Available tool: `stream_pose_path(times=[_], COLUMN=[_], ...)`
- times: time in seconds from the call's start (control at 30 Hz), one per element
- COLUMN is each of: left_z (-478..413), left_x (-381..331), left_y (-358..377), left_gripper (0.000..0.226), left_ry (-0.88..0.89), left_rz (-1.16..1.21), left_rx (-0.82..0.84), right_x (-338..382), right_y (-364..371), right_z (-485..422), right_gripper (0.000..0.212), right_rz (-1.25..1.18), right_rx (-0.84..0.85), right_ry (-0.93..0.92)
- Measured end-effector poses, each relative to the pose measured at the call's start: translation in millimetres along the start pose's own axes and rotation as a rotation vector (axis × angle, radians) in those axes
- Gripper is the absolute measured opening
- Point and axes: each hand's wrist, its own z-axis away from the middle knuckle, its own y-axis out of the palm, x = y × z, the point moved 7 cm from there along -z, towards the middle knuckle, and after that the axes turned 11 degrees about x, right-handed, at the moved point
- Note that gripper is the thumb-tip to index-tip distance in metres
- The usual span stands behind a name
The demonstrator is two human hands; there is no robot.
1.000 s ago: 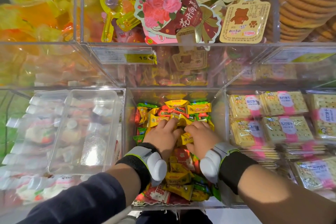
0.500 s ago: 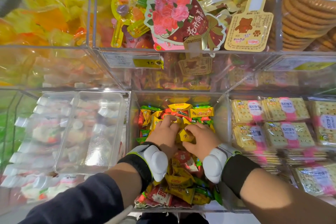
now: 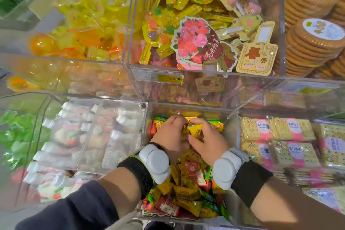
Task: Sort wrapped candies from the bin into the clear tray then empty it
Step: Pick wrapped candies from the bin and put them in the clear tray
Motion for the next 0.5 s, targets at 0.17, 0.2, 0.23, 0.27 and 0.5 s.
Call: stream_pose_path(times=[0.17, 0.2, 0.23, 0.27, 0.5], left_z=[19, 24, 26, 30, 61], left_x=[3, 5, 4, 5, 35], left_y=[-29, -37, -41, -47, -86], left_gripper=[0.057, 0.058, 0.059, 0.058, 0.051], left_ry=[0.047, 0.070, 0.097, 0.117, 0.180], left_rz=[0.138, 0.148, 0.154, 0.162, 0.234], left_rx=[-0.119, -0.147, -0.161, -0.182, -0.317], right_x=[33, 41, 44, 51, 101], right_y=[-5, -3, -3, -2, 16], right_z=[2, 0, 1, 0, -12], right_gripper=[0.047, 0.049, 0.050, 0.051, 0.054], right_rz=[-0.055, -0.047, -0.037, -0.022, -0.015], right_rx=[0.000, 0.005, 0.003, 0.001, 0.051], right_ry=[-0.047, -0.045, -0.037, -0.042, -0.120])
